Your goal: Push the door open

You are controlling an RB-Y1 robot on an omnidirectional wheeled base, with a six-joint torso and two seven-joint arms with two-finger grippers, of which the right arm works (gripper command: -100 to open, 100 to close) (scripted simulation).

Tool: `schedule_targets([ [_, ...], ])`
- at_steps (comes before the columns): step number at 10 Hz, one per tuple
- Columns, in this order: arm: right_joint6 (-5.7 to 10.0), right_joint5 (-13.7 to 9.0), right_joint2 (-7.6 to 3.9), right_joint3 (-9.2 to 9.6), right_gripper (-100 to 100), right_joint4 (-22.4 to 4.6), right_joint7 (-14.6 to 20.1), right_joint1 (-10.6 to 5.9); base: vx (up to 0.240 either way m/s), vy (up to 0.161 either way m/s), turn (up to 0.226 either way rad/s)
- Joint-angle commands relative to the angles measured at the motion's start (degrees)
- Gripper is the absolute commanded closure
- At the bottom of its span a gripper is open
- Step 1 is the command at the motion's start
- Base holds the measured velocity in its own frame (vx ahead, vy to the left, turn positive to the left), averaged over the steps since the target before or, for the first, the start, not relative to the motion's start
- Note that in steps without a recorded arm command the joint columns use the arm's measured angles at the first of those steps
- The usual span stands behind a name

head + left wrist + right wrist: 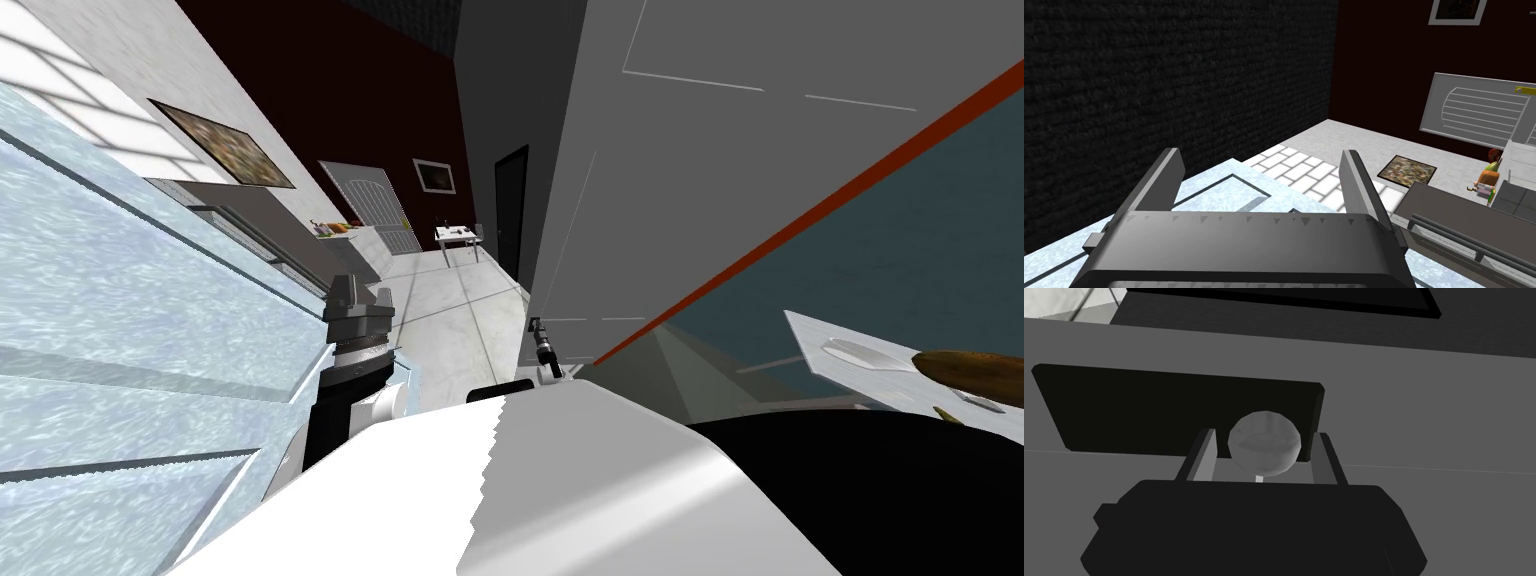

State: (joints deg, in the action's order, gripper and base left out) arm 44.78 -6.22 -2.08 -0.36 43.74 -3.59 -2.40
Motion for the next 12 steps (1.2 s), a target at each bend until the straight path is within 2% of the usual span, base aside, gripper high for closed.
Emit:
schedule_targets([
  [1, -0.08, -0.01, -0.04, -0.02, 100, -0.03, 0.00, 0.00, -0.033, 0.006, 0.006],
  [5, -0.08, -0.01, -0.04, -0.02, 100, -0.03, 0.00, 0.00, -0.010, 0.001, 0.000],
  [6, -0.23, -0.35, -0.57, -0.69, 100, -0.20, -0.21, 0.04, 0.096, 0.024, -0.025],
  [9, -0.25, -0.74, -1.04, -1.42, 100, -0.27, -0.41, -0.01, 0.168, 0.031, -0.028],
  [12, -0.30, -1.83, -2.03, -3.50, 100, -0.45, -0.97, -0.15, 0.206, 0.047, -0.052],
])
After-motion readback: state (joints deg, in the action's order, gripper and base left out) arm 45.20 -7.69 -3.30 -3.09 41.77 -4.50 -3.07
